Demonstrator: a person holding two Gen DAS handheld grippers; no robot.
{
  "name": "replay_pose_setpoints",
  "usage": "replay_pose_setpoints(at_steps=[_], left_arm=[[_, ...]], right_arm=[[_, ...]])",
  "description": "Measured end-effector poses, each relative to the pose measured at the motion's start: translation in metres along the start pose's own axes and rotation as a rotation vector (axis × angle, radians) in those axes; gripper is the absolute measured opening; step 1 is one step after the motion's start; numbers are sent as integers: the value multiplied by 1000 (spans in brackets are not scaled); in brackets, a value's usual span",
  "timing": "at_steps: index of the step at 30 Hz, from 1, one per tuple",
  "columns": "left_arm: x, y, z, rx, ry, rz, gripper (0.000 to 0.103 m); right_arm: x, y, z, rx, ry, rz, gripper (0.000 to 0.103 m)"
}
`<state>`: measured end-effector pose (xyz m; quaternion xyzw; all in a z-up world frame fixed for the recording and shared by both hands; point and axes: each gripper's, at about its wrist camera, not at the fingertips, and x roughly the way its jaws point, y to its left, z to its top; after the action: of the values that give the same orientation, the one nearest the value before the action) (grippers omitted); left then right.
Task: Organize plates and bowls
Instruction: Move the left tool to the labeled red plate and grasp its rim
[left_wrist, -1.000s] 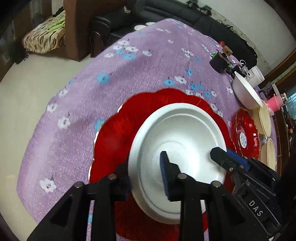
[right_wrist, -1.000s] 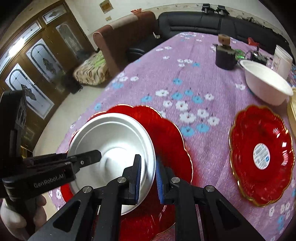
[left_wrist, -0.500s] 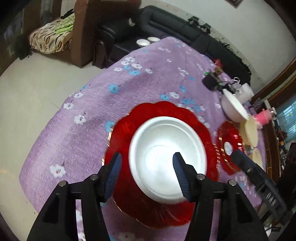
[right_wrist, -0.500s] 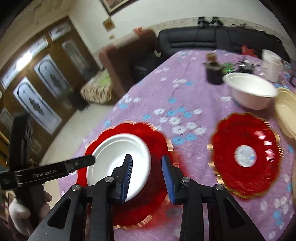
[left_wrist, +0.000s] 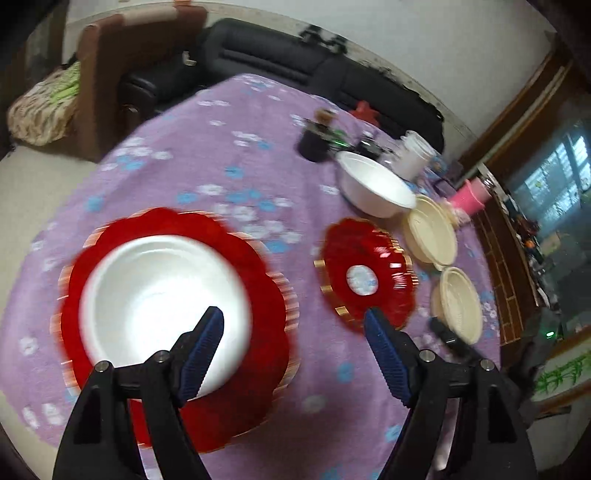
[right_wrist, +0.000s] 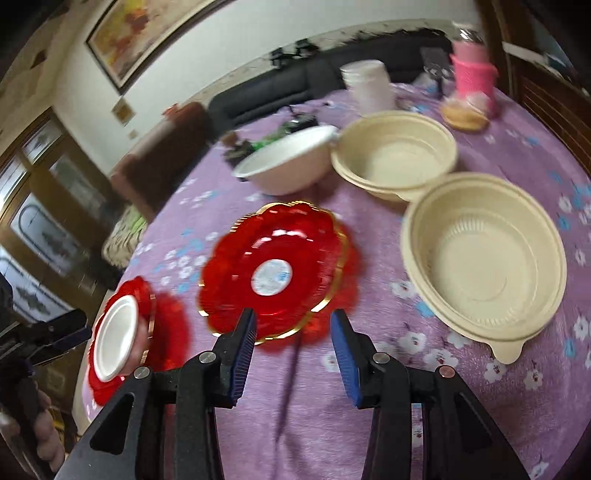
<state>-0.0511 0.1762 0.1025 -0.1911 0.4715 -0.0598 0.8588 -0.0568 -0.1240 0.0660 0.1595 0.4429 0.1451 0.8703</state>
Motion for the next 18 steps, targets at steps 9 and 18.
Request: replay_pose_setpoints(at_steps=[9,18], left_arm=[[78,-58,42,93,79,36,77],[161,-63,71,73,167,154,77]], right_arm=[[47,-8,4,58,23,-12,45],[60,-20,9,70,16,60,45]])
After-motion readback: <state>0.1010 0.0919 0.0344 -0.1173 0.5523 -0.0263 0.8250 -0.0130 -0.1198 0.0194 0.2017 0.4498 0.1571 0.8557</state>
